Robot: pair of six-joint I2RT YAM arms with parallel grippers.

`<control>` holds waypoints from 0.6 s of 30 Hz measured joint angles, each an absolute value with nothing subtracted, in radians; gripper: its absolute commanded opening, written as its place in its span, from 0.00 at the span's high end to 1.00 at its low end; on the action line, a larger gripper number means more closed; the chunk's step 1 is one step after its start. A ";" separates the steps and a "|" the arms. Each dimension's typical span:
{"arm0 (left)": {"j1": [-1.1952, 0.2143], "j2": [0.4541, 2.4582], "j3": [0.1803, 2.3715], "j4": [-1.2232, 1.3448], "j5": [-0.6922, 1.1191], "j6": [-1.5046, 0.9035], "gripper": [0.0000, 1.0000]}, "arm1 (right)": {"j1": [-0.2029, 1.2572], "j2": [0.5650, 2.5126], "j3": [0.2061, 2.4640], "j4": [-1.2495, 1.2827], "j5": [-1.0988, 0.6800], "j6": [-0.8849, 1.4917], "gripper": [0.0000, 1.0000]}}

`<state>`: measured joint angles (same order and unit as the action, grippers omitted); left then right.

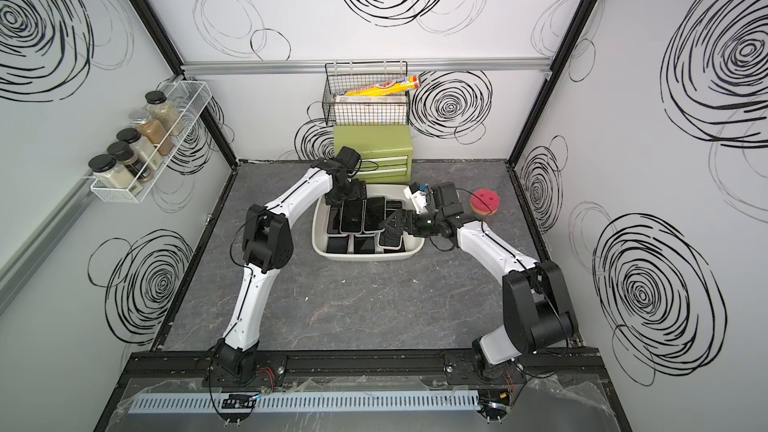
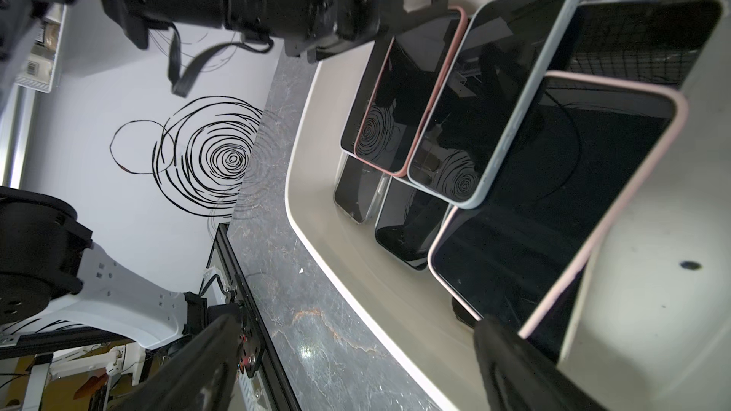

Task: Take the phone out of the storage box
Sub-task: Pick up the phone from the storage box.

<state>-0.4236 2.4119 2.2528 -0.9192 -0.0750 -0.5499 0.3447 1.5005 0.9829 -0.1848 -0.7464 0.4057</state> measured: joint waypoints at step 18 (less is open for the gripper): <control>-0.448 2.463 2.217 -0.919 -0.149 -0.535 0.06 | 0.345 1.501 0.980 -0.262 -0.725 0.300 0.04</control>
